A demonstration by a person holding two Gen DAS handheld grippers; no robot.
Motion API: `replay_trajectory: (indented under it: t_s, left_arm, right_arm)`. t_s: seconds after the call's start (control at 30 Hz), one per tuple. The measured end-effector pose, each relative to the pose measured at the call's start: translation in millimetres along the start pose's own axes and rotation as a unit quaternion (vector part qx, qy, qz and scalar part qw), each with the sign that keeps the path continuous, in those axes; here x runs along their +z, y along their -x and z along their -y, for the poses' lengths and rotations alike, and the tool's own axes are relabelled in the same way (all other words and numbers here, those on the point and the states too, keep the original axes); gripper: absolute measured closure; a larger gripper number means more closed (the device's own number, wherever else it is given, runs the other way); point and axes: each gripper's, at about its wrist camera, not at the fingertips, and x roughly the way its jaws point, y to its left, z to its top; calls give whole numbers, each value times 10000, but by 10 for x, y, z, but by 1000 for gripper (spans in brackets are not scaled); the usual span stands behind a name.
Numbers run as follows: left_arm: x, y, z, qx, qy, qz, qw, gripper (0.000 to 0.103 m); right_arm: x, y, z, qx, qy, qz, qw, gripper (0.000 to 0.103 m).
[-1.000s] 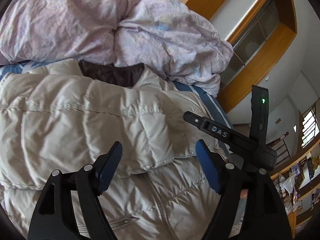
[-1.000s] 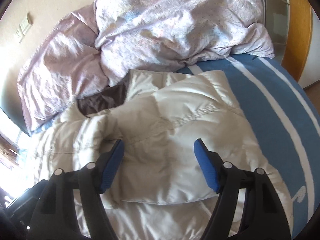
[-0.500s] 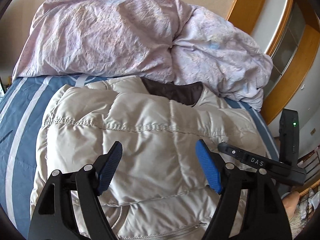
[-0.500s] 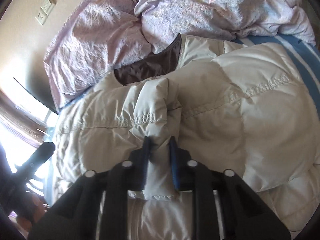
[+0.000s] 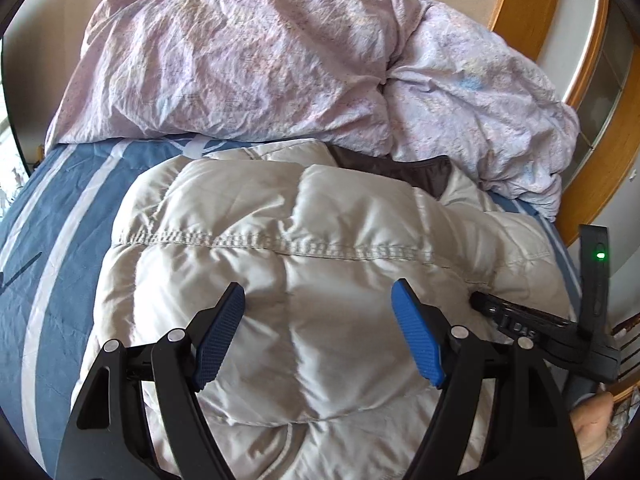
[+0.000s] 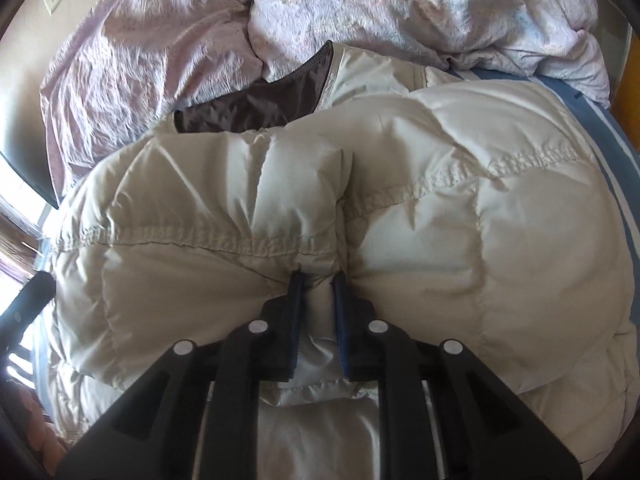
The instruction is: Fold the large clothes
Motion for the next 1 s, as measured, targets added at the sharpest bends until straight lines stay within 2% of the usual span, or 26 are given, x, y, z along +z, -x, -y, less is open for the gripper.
replay_trajectory:
  t_s: [0.1, 0.3, 0.47, 0.77, 0.83, 0.9, 0.97, 1.0]
  left_arm:
    - [2, -136, -56, 350, -9, -95, 9993, 27]
    - [6, -351, -118, 585, 4, -358, 9976, 26]
    - [40, -480, -148, 635, 76, -555, 9964, 25]
    - [30, -584, -139, 731, -9, -624, 9954, 24]
    - [37, -546, -129, 756, -34, -633, 9951, 24]
    - [25, -465, -141, 711, 15, -577, 9958, 24]
    - [-6, -322, -182, 588, 64, -502, 9970, 24]
    - [-24, -246, -206, 546, 70, -464, 9974, 23]
  right_arm:
    - [8, -12, -11, -34, 14, 4, 10000, 87]
    - [9, -27, 3, 10, 13, 14, 10000, 86]
    - [10, -37, 6, 22, 42, 28, 10000, 86]
    - [7, -50, 11, 72, 11, 54, 10000, 84]
    - [7, -28, 6, 97, 52, 101, 9999, 81]
    - [-9, 30, 13, 30, 109, 218, 9997, 66]
    - [-31, 130, 55, -6, 102, 349, 9993, 48]
    - [-47, 197, 95, 66, 18, 391, 9992, 46]
